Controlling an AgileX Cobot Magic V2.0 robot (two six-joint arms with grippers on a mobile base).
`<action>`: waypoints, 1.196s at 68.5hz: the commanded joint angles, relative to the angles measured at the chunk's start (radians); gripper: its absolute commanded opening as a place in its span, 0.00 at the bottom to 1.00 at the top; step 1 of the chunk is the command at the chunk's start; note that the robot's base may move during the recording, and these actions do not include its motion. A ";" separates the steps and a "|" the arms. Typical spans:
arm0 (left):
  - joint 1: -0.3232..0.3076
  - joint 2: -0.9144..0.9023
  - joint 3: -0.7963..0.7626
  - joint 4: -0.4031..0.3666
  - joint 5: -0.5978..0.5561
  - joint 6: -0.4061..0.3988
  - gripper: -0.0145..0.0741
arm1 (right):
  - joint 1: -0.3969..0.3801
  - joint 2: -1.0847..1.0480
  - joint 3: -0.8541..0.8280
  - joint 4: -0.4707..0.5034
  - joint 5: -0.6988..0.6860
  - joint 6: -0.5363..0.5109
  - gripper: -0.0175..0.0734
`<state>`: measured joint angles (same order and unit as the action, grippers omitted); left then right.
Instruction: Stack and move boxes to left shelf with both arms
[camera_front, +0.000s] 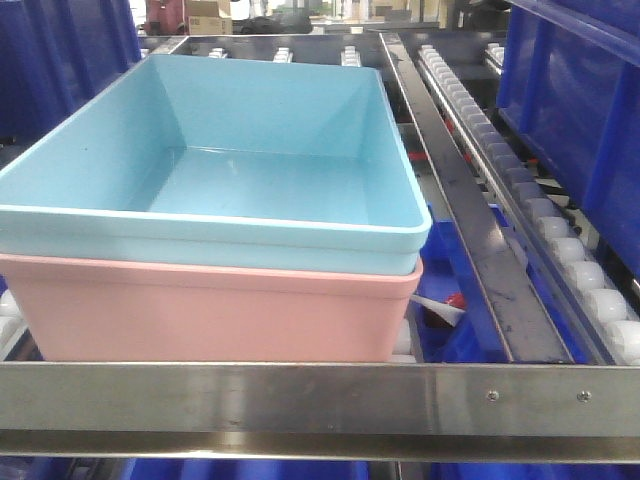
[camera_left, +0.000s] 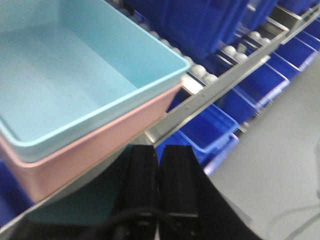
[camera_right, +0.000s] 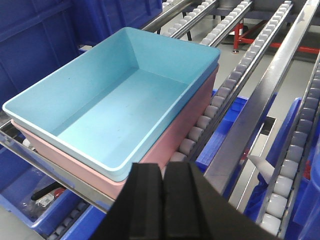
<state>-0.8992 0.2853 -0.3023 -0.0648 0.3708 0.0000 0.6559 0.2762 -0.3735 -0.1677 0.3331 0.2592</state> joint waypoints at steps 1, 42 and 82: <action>0.088 -0.064 0.039 -0.087 -0.157 0.098 0.16 | -0.003 0.007 -0.030 -0.008 -0.083 -0.010 0.25; 0.755 -0.312 0.358 -0.100 -0.431 0.115 0.16 | -0.003 0.007 -0.030 -0.008 -0.078 -0.010 0.25; 0.805 -0.312 0.358 -0.100 -0.435 0.115 0.16 | -0.003 0.007 -0.030 -0.008 -0.078 -0.010 0.25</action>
<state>-0.0944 -0.0104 0.0308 -0.1576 0.0240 0.1103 0.6559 0.2762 -0.3735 -0.1677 0.3367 0.2592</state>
